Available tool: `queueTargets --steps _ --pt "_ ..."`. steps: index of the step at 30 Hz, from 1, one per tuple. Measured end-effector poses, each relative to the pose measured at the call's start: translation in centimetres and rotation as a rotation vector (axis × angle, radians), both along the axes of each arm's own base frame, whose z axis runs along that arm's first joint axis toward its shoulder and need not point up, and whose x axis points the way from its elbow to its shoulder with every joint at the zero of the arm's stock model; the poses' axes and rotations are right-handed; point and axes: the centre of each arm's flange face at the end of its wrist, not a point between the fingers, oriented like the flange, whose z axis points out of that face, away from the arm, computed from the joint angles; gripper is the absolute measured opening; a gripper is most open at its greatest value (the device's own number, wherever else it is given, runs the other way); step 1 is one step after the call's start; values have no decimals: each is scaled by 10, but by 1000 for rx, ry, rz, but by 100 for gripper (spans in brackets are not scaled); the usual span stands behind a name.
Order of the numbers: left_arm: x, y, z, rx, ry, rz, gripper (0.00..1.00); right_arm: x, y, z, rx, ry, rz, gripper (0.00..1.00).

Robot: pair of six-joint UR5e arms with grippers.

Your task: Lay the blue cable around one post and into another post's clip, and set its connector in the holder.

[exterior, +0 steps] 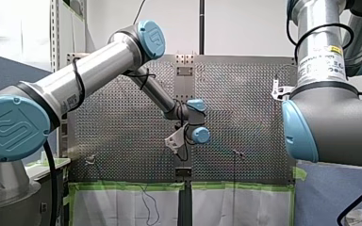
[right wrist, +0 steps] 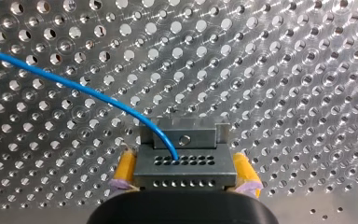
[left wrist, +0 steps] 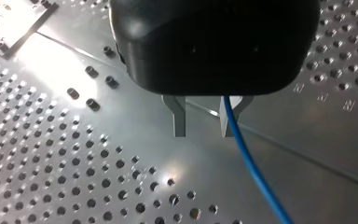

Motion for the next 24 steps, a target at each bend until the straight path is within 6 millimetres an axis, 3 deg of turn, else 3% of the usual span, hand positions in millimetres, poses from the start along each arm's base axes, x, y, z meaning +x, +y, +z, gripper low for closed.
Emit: queueTargets --steps 7,24 --pt "-1 2 4 32 15 13 42 0 0 0 2 0 0 80" --pt "3 3 59 173 27 -88 42 0 0 0 1 0 0 80"
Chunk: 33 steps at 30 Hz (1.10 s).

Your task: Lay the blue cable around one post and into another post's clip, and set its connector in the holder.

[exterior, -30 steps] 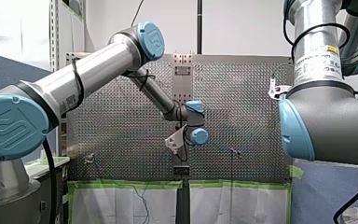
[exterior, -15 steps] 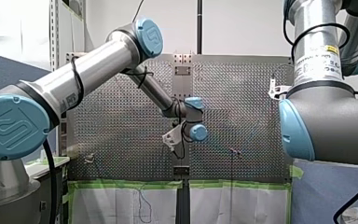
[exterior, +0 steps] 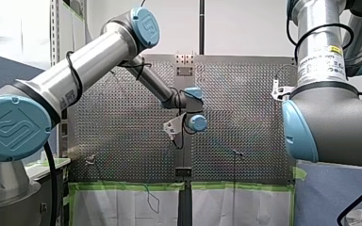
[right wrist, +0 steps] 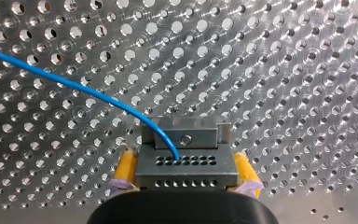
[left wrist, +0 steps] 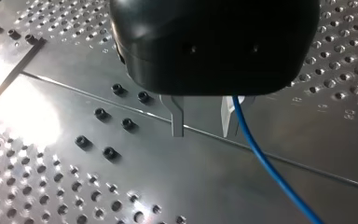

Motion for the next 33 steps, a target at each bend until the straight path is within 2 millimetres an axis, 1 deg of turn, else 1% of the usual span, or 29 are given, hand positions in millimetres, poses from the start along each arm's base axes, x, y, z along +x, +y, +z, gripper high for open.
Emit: queueTargets --steps 7,8,13,16,20,24,28,33 --pt "12 24 21 16 -33 -10 42 0 0 0 0 0 -1 80" --pt "15 30 25 18 -41 -9 44 0 0 0 0 0 0 80" --pt "27 56 42 36 -76 -2 44 0 0 -1 2 0 0 80" --pt "35 76 55 38 -105 2 44 0 0 -1 2 0 0 80" --pt "41 96 69 46 -138 5 44 0 0 -2 3 0 0 80" --pt "38 104 81 59 -168 -9 44 0 0 -2 3 0 0 80" --pt "26 104 95 61 -198 -43 44 0 0 -2 3 0 0 80" --pt "12 108 106 59 -213 -56 44 0 0 -2 3 0 0 80"
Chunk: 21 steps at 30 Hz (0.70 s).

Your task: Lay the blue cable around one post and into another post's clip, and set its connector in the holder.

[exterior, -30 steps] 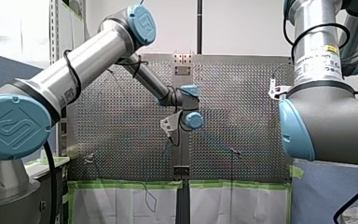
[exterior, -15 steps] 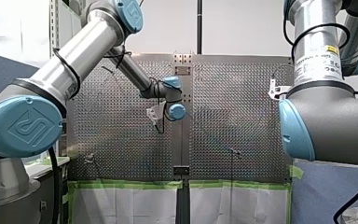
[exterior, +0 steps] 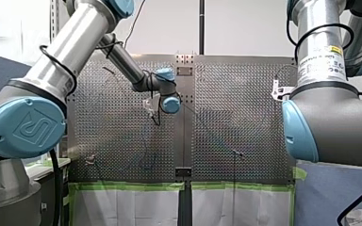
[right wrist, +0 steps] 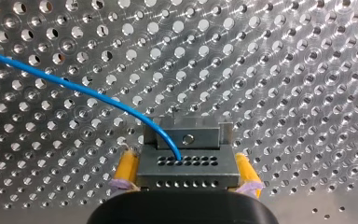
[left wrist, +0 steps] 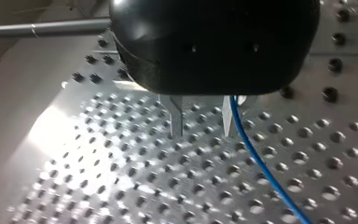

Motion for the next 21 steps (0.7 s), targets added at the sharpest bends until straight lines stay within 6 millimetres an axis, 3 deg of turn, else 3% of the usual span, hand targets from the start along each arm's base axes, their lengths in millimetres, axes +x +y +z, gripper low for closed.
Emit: queueTargets --steps 21 --pt "-49 45 32 10 -1 61 44 2 0 -1 3 0 4 80"
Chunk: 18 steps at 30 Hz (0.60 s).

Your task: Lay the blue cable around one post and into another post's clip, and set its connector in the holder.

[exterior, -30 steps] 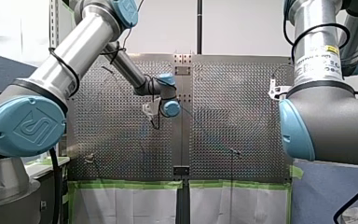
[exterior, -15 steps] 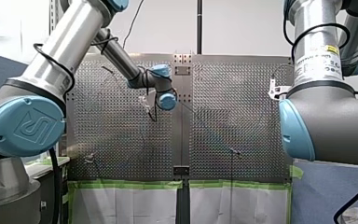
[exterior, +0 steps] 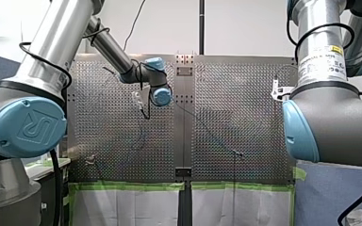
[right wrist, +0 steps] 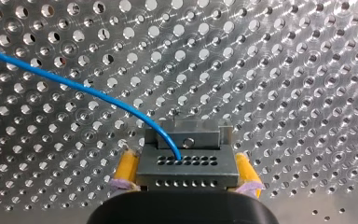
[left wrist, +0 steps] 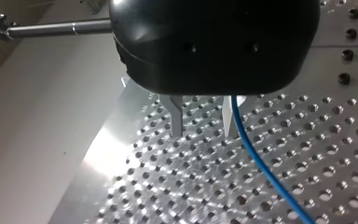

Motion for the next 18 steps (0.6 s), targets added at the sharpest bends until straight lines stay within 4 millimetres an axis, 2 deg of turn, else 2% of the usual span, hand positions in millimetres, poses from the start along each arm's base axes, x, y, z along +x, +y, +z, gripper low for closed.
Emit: queueTargets --steps 9,18 --pt "-15 27 8 32 20 42 44 0 0 0 1 0 0 80" --pt "-22 72 19 47 1 86 44 1 0 0 2 0 0 80"
